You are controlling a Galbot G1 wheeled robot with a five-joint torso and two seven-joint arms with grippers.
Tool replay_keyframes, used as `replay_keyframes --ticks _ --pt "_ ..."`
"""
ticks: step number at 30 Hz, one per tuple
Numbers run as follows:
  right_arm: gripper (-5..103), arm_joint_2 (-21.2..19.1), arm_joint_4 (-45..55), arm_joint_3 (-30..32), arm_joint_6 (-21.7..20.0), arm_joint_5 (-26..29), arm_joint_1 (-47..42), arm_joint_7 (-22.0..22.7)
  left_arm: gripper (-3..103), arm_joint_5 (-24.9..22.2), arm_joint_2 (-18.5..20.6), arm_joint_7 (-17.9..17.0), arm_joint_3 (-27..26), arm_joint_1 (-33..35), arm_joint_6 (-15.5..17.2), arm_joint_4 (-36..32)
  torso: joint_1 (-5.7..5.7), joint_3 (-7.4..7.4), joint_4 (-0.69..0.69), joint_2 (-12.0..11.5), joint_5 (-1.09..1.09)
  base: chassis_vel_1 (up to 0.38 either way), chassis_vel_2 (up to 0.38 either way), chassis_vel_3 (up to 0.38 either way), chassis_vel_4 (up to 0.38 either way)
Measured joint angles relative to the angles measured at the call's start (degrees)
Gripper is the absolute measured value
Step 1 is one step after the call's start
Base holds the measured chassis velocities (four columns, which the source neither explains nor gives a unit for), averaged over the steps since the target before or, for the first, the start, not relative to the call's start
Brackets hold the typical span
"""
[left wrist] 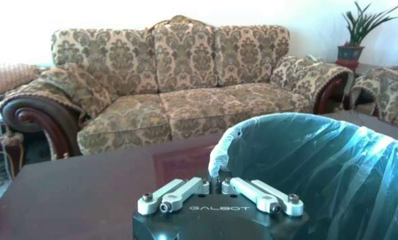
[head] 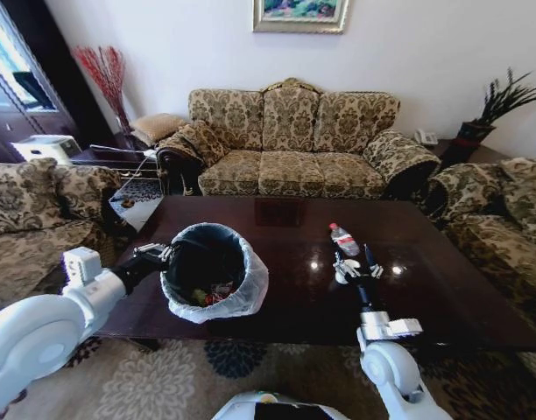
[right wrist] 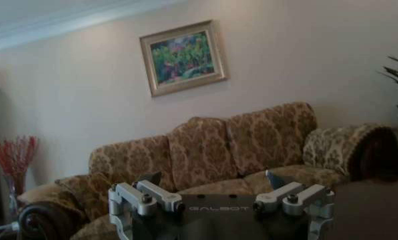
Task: Move to the front of the table and place the trash on the table into the trash bin.
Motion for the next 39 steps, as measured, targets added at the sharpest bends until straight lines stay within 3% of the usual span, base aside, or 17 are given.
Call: replay_keyframes --ticks 7,9,17,19,23,24,25,29,39 --pt "100 -0.8 -8.0 1.4 -1.6 2.1 2.4 -1.4 4 0.0 0.3 -0.1 0.4 -0.5 0.0 0.7 0.00 0.00 0.06 0.0 -0.15 -0.004 -0.022 0.025 0.003" --pt "100 -1.1 -12.1 1.1 -2.0 2.3 3.8 -1.3 4 -0.1 0.7 -0.1 0.6 -0.9 0.0 1.2 0.00 -0.01 0.09 0.0 -0.10 0.069 0.082 -0.030 -0.041" --pt "100 -1.3 -19.5 -0.4 -2.8 1.2 8.0 -1.5 4 -0.7 1.3 -0.2 1.8 -2.2 0.0 2.0 0.00 0.00 0.00 0.0 0.00 0.016 0.013 -0.004 -0.011" --pt "100 -1.5 -21.7 -1.6 -3.0 0.3 10.3 -1.7 4 -0.8 1.3 -0.2 2.1 -2.5 0.0 2.3 -0.01 -0.01 0.01 0.0 -0.11 0.000 0.000 0.000 0.000" --pt "100 -1.5 -24.1 -3.2 -3.6 -0.9 12.2 -1.9 4 -0.8 1.4 -0.1 2.2 -2.6 0.0 2.8 -0.01 0.00 0.11 0.0 -0.07 0.000 0.000 0.000 0.000" --pt "100 -1.3 -24.4 -3.5 -3.6 -1.3 12.6 -2.0 4 -0.8 1.4 0.0 2.2 -2.6 0.0 3.0 0.00 0.01 0.01 0.0 -0.01 0.000 0.000 0.000 0.000" --pt "100 -1.2 -24.4 -3.7 -3.6 -1.4 12.9 -2.0 4 -0.8 1.4 0.0 2.2 -2.6 0.0 3.2 0.01 0.00 0.07 0.0 -0.05 0.000 0.000 0.000 0.000" --pt "100 -1.1 -23.5 -4.2 -3.6 -1.5 12.3 -1.9 4 -0.8 1.4 0.6 2.2 -2.6 -0.1 3.7 0.01 0.00 0.01 0.0 -0.05 0.000 0.000 0.000 0.000" --pt "100 -1.0 -25.5 -2.4 -2.0 -1.5 14.7 -0.6 4 -0.7 2.1 0.8 2.6 -3.3 -0.3 4.3 0.00 0.00 0.03 0.0 -0.06 0.000 0.000 0.000 0.000"
